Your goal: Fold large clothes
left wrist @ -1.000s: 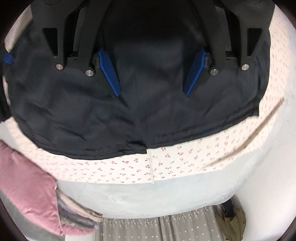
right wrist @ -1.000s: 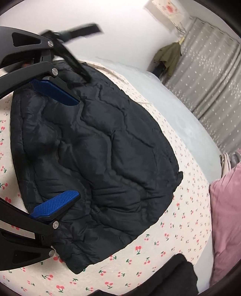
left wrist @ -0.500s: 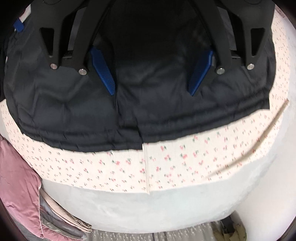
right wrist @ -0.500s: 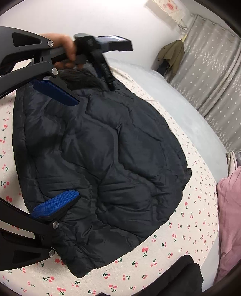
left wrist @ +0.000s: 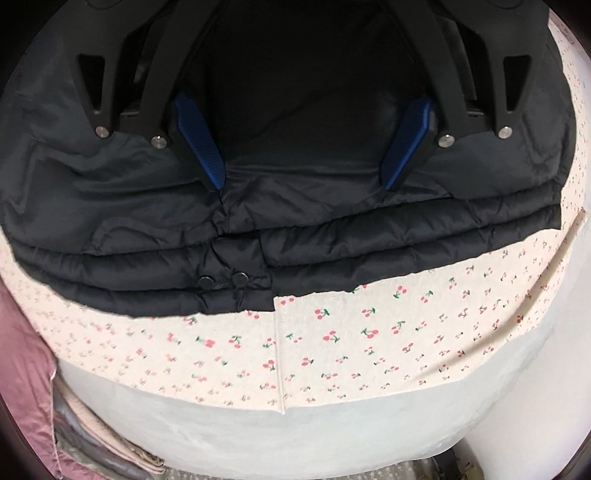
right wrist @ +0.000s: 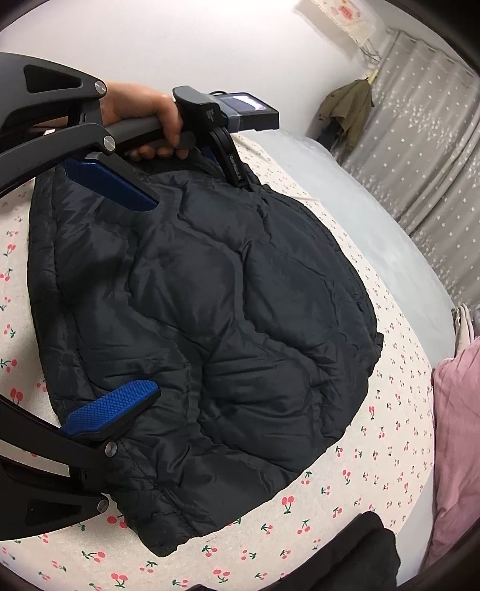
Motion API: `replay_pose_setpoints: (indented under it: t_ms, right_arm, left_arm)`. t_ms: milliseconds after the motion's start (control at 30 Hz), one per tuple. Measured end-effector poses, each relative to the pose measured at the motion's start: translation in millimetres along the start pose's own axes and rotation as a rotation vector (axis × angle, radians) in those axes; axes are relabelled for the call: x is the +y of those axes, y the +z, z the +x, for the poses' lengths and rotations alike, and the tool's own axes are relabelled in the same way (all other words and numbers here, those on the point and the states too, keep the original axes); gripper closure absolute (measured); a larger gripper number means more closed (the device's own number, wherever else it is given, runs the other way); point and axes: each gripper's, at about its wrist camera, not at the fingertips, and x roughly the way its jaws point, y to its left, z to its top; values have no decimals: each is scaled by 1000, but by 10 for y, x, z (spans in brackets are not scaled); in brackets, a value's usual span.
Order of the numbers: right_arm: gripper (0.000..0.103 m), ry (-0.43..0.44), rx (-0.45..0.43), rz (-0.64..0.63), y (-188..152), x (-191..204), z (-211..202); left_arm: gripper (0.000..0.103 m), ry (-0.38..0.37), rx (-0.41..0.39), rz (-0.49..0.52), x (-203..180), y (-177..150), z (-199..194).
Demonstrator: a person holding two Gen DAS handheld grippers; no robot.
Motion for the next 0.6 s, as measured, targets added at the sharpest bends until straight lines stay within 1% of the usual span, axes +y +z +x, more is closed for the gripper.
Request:
replay_pose_setpoints:
  t_ms: [67, 133, 167, 233, 267, 333, 367, 400, 433, 500, 533, 600]
  right_arm:
    - [9, 3, -4, 7, 5, -4, -15]
    - [9, 6, -10, 10, 23, -2, -27]
    - [9, 7, -12, 13, 32, 12, -26]
    - [9, 12, -20, 19, 39, 17, -39]
    - [9, 11, -23, 21, 40, 23, -38]
    - [9, 9, -30, 19, 39, 35, -51]
    - [9, 8, -34, 16, 35, 49, -52]
    - [9, 6, -38, 11, 28, 67, -56]
    - [9, 6, -43, 3, 20, 88, -56]
    - [9, 1, -36, -10, 1, 115, -30]
    - [9, 3, -27, -13, -2, 115, -11]
    - [9, 5, -21, -9, 6, 79, 5]
  left_arm:
    - [16, -56, -26, -27, 75, -56, -197]
    - [16, -106, -68, -41, 137, -214, -481]
    - [16, -105, -78, -28, 136, -281, -559]
    - [16, -97, -117, 33, 66, -582, -767]
    - [16, -90, -121, 55, 40, -712, -802]
    - [16, -88, -109, 81, -23, -969, -768]
    - [16, -77, -101, 92, -62, -1046, -716]
    - [16, -59, -108, 106, -96, -1091, -666]
    - [15, -20, -126, 131, -156, -1146, -583]
    - [15, 8, -128, 149, -229, -1178, -550]
    - [15, 5, -125, 137, -222, -1166, -575]
    - [16, -25, -127, 107, -160, -1156, -680]
